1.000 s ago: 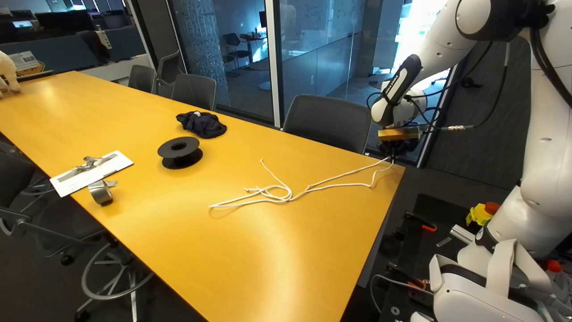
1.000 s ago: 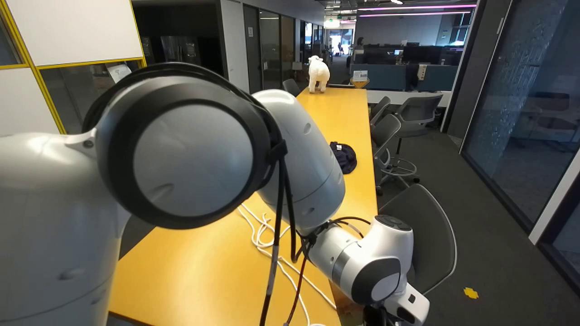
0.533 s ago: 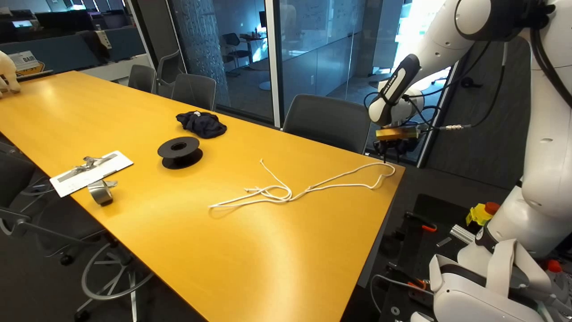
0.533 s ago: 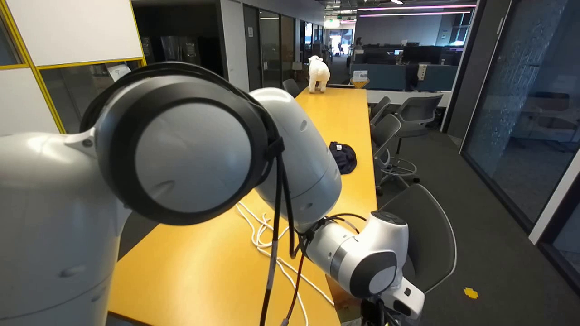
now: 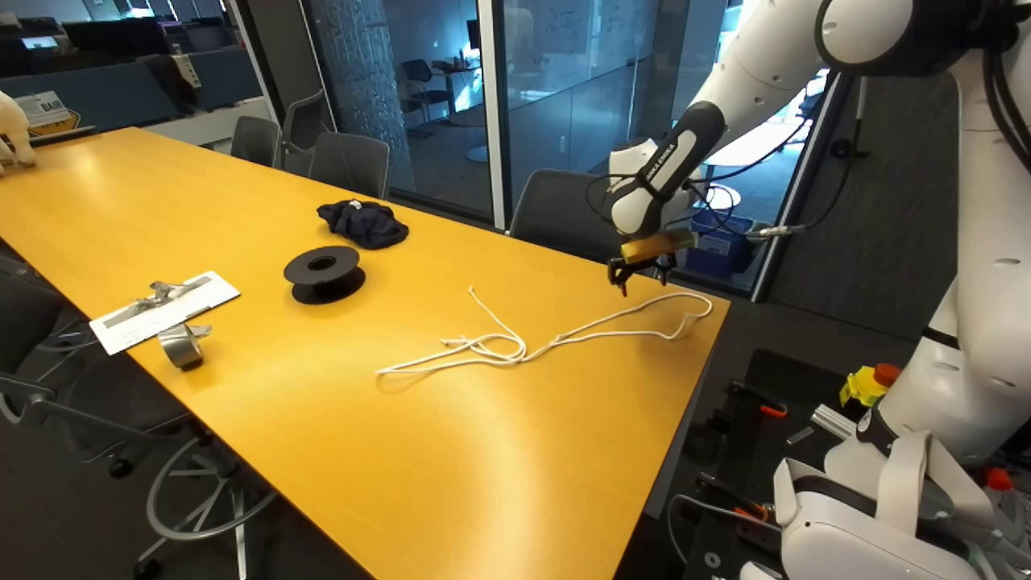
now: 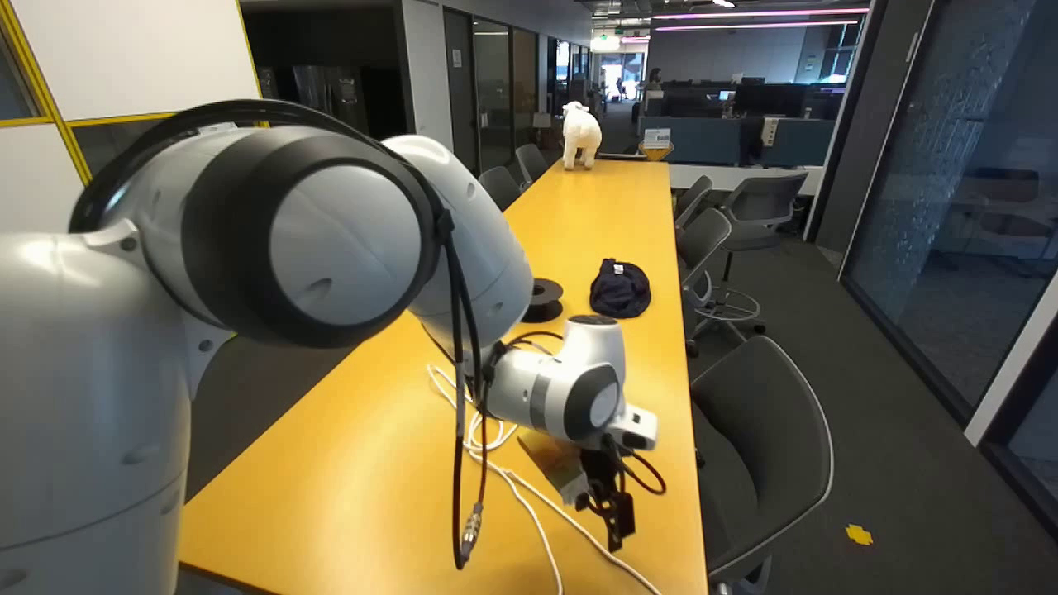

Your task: Untangle the two ropes on the table.

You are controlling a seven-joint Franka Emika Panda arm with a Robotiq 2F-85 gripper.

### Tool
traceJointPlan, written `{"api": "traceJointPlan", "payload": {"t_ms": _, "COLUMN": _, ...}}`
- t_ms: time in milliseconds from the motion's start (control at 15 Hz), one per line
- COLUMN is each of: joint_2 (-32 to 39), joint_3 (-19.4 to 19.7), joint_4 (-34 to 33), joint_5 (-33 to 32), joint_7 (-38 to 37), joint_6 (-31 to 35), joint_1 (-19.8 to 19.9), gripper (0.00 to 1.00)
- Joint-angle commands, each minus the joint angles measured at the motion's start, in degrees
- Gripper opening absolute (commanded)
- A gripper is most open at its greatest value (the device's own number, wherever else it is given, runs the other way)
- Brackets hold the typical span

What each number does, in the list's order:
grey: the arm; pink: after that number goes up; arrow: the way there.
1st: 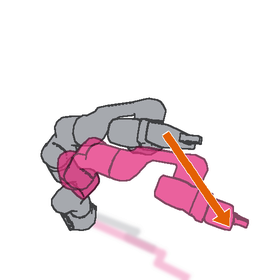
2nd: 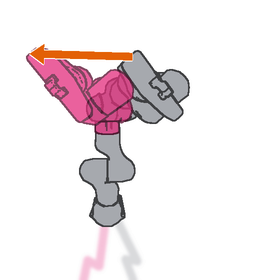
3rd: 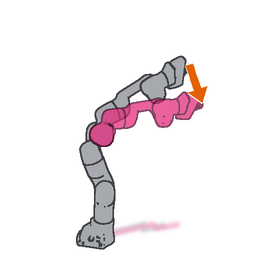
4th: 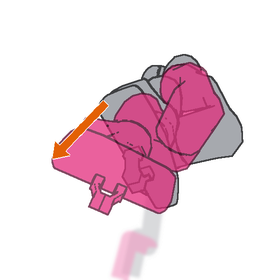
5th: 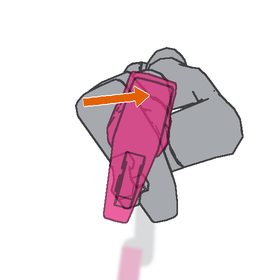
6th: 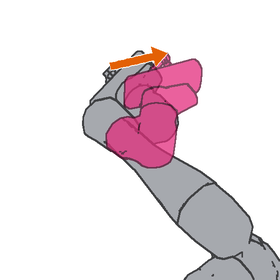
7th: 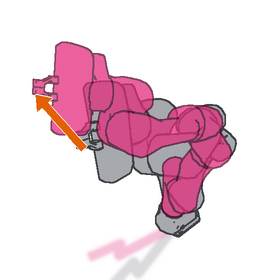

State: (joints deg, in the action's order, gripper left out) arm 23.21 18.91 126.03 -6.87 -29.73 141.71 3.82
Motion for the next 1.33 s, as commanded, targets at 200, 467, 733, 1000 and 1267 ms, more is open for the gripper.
{"api": "traceJointPlan", "payload": {"t_ms": 200, "joint_2": 3.81, "joint_3": -9.22, "joint_4": -13.16, "joint_5": -2.49, "joint_7": 3.57, "joint_6": -7.70, "joint_1": -7.92, "gripper": 1.00}}
{"api": "traceJointPlan", "payload": {"t_ms": 467, "joint_2": 8.40, "joint_3": -13.88, "joint_4": -21.83, "joint_5": -2.23, "joint_7": 10.56, "joint_6": -10.21, "joint_1": -9.65, "gripper": 1.00}}
{"api": "traceJointPlan", "payload": {"t_ms": 733, "joint_2": 14.60, "joint_3": -17.21, "joint_4": -29.72, "joint_5": -2.53, "joint_7": 19.01, "joint_6": -11.92, "joint_1": -10.62, "gripper": 1.00}}
{"api": "traceJointPlan", "payload": {"t_ms": 1000, "joint_2": 20.39, "joint_3": -19.80, "joint_4": -36.99, "joint_5": -2.50, "joint_7": 29.51, "joint_6": -14.22, "joint_1": -10.24, "gripper": 1.00}}
{"api": "traceJointPlan", "payload": {"t_ms": 1267, "joint_2": 24.69, "joint_3": -21.61, "joint_4": -43.63, "joint_5": -2.83, "joint_7": 35.50, "joint_6": -16.44, "joint_1": -11.79, "gripper": 1.00}}
